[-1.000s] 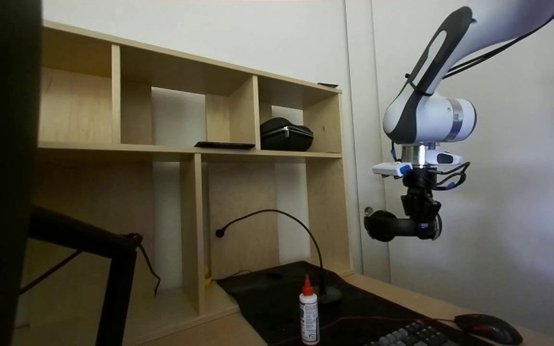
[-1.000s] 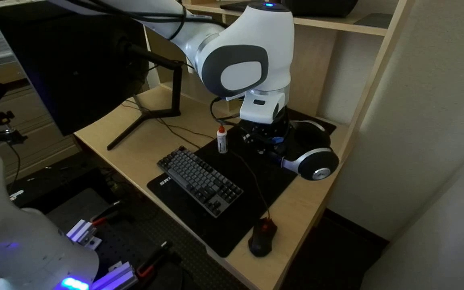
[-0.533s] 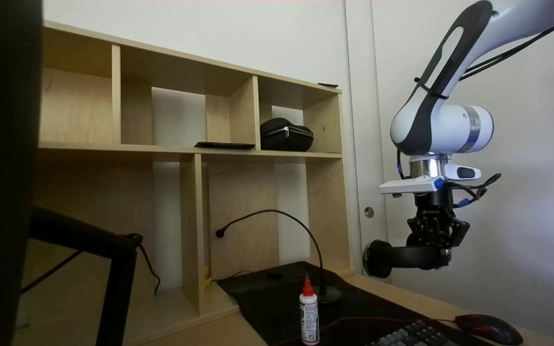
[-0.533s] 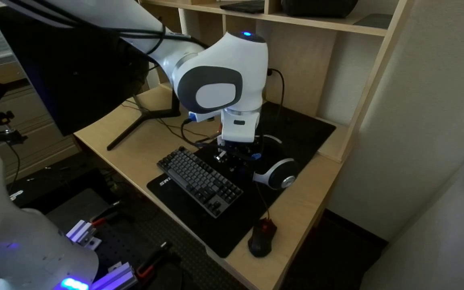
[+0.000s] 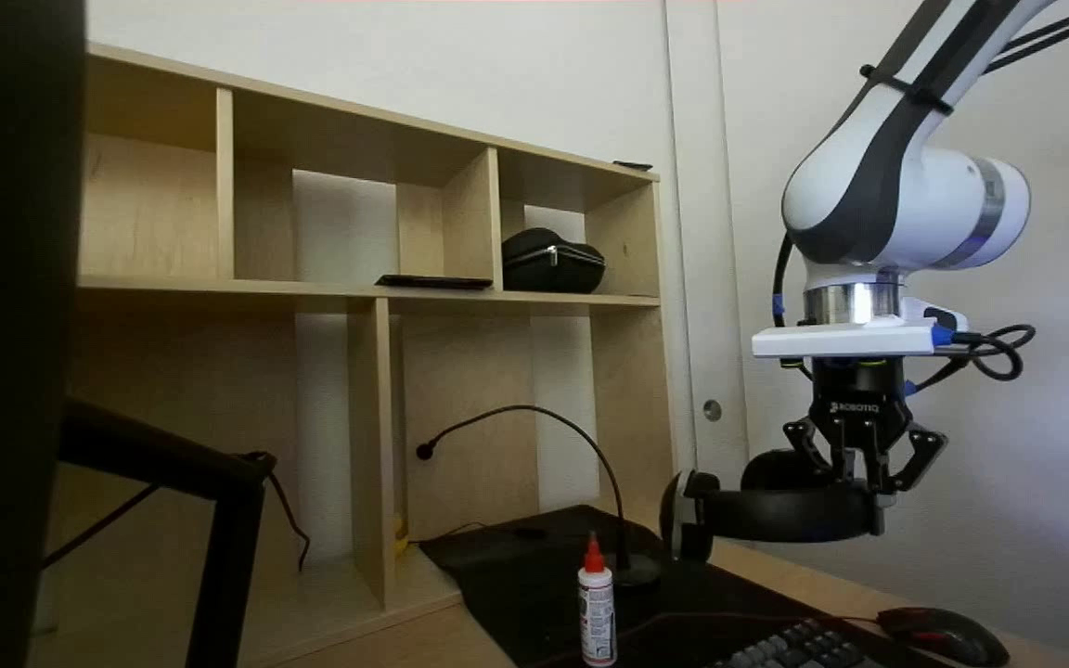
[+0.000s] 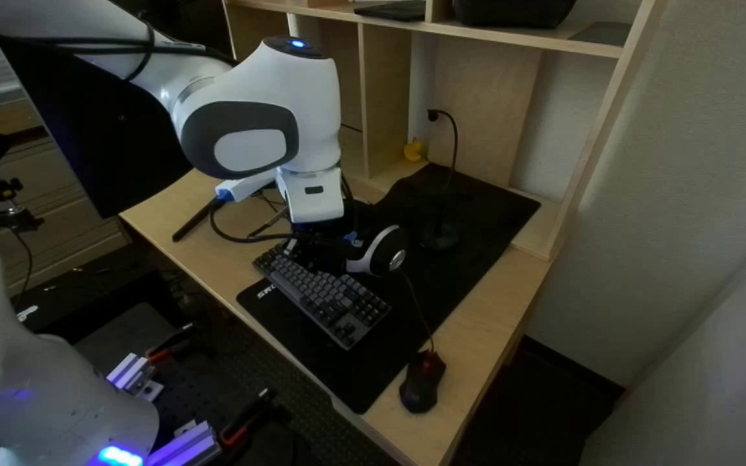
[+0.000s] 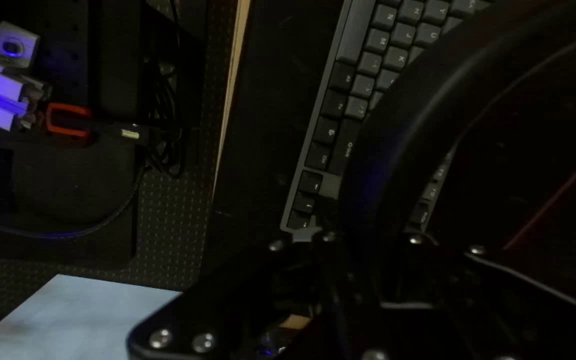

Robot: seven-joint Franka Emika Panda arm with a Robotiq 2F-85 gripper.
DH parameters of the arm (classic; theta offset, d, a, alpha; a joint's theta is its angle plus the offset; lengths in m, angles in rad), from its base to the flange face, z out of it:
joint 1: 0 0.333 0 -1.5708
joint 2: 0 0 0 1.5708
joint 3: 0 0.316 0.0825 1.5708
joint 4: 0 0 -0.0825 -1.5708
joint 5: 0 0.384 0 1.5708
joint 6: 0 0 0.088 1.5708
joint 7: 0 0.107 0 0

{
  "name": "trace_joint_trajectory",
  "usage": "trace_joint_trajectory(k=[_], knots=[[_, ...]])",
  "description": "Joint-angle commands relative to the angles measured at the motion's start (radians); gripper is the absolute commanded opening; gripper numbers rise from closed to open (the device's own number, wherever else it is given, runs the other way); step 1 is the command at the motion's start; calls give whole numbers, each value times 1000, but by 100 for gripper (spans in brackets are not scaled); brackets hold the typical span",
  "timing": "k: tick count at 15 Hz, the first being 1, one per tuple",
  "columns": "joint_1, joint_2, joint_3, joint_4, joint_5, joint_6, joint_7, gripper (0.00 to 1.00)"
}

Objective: Move the black desktop microphone to the right and the headphones to the left

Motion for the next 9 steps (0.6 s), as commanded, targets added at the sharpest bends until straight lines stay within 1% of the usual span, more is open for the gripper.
trace_joint_trajectory(k=[1, 4, 6, 7, 9], knots=[[-31, -6, 32, -2, 17, -3, -19, 5], [64, 17, 93, -10, 75, -21, -92, 5], [139, 41, 158, -7, 150, -21, -105, 5], [173, 36, 183, -7, 184, -34, -121, 5], [244, 70, 231, 13, 251, -32, -157, 5]])
